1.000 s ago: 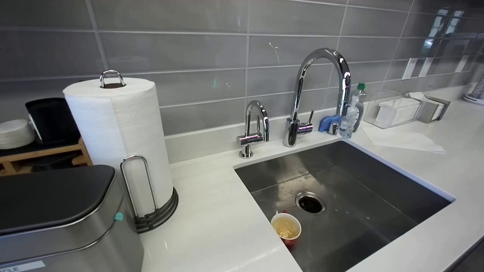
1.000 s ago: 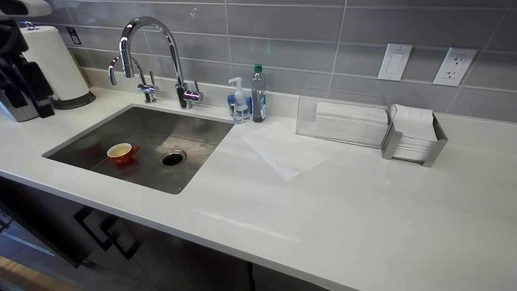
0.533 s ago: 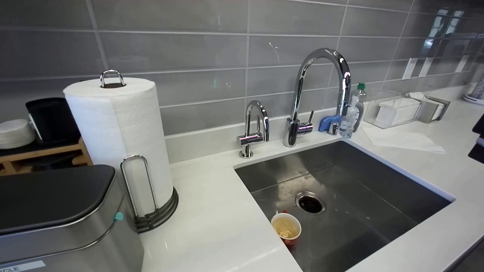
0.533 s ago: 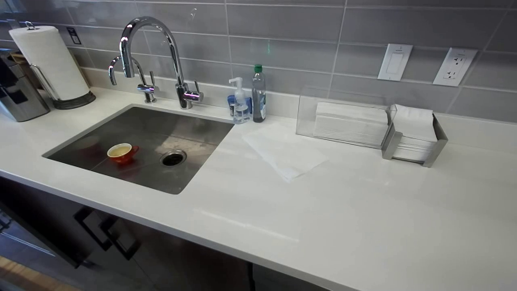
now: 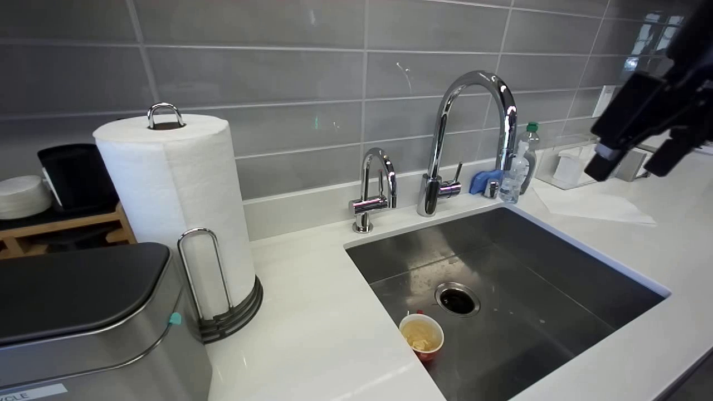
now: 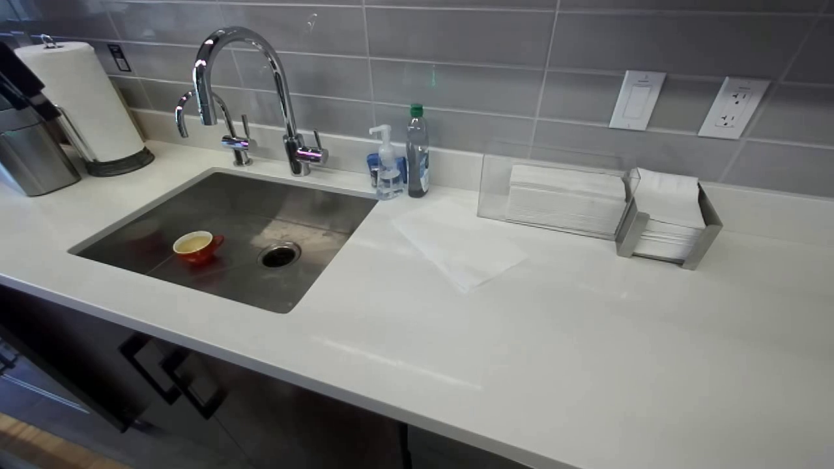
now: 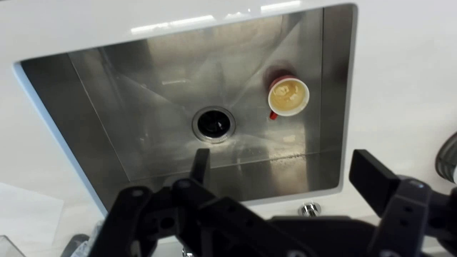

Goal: Push the faucet to the right

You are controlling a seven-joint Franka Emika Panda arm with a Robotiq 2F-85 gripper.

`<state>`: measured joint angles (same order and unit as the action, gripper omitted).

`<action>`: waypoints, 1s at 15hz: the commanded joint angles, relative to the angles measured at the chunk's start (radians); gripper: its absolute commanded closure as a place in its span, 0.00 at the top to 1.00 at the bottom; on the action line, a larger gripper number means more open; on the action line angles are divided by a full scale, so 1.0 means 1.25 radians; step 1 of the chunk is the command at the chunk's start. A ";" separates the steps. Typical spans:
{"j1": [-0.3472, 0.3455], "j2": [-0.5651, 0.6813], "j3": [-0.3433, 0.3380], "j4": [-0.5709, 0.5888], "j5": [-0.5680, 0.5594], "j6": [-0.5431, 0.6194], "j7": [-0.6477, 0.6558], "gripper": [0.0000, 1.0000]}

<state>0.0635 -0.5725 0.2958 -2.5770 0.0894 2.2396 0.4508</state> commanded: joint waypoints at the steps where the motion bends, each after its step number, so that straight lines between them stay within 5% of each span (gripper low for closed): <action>1: -0.009 0.106 -0.016 0.068 -0.006 0.109 -0.002 1.00; 5: -0.026 0.183 -0.021 0.099 -0.024 0.279 0.007 1.00; 12: -0.016 0.180 -0.030 0.096 -0.016 0.273 0.003 1.00; 15: -0.020 0.234 -0.026 0.097 -0.031 0.396 -0.018 1.00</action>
<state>0.0316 -0.3429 0.2718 -2.4605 0.0748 2.6191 0.4445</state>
